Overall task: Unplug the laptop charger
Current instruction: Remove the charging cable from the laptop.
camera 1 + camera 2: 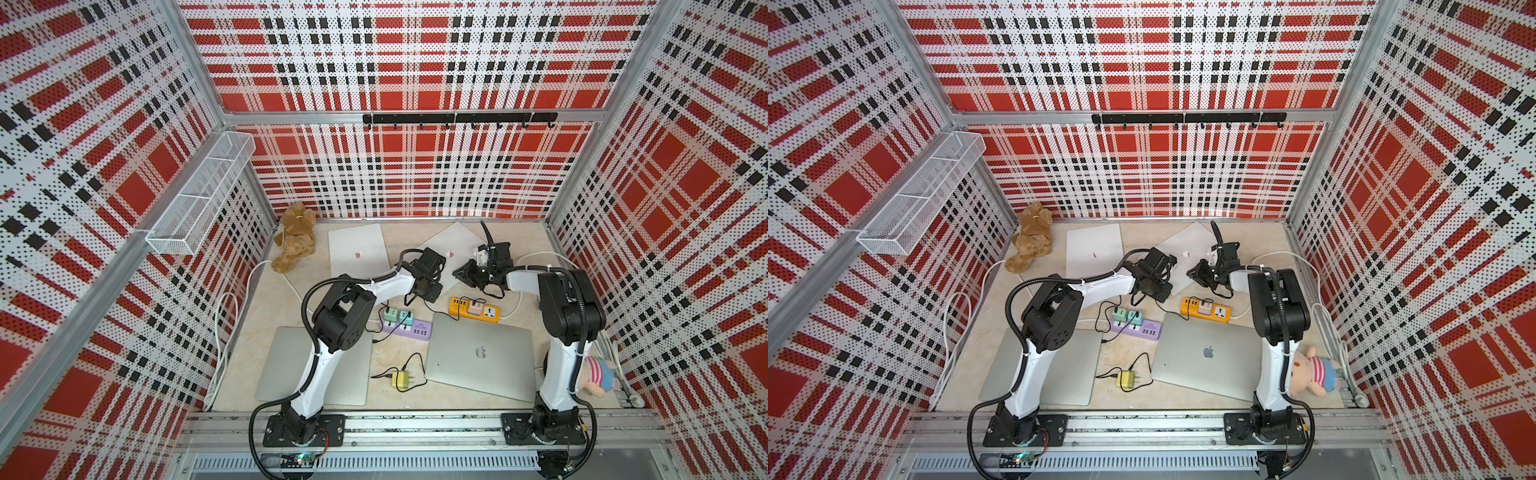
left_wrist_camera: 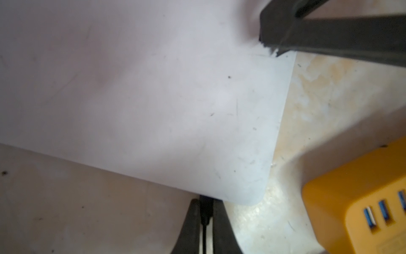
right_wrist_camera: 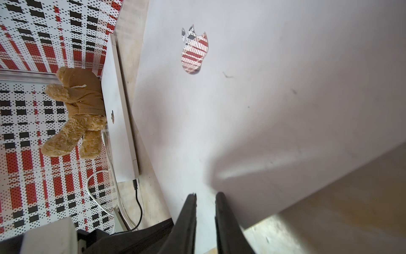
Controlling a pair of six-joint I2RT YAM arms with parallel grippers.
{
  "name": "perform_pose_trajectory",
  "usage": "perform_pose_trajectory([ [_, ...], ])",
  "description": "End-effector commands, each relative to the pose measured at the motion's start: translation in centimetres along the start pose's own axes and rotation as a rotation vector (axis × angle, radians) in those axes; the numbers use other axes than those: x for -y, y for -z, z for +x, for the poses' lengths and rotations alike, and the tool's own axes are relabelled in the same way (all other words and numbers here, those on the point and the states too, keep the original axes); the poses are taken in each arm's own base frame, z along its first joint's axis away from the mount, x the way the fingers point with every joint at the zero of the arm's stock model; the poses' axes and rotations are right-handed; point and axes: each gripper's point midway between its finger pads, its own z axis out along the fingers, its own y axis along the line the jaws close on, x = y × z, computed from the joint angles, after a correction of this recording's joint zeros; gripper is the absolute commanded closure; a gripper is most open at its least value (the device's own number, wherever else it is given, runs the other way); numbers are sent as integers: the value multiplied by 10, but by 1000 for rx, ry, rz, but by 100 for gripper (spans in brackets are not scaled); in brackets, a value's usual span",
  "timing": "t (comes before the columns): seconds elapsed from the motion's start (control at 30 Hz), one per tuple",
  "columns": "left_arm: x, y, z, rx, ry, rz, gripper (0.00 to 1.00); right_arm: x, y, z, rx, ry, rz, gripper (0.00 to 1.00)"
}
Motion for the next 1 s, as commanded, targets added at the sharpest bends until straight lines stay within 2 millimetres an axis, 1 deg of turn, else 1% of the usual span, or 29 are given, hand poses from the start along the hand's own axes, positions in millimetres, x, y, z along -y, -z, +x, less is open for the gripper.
perform_pose_trajectory([
  [0.0,-5,8,8,-20,-52,-57,93,16,-2,10,-27,-21,73,80],
  [0.07,-4,8,9,-26,-80,-73,93,16,-2,9,-25,-20,74,80],
  [0.17,-7,7,13,-44,-64,-79,93,16,-1,9,-25,-21,73,80],
  [0.33,-17,5,13,-47,78,-56,94,17,-1,10,-26,-19,78,80],
  [0.4,-20,4,14,-48,105,-54,94,16,-1,9,-25,-20,76,80],
  [0.47,-15,5,13,-46,64,-52,94,16,-1,9,-24,-19,76,80],
  [0.6,0,6,13,-43,-67,-65,94,16,0,9,-25,-14,80,80],
  [0.73,4,6,14,-46,-132,-82,94,17,0,9,-26,-14,83,80],
  [0.83,3,7,14,-46,-140,-84,94,17,0,8,-24,-15,88,80],
  [0.9,1,6,12,-46,-104,-83,94,17,-1,8,-22,-16,89,80],
  [0.97,-4,4,15,-66,-49,-68,94,17,-1,8,-22,-19,89,80],
])
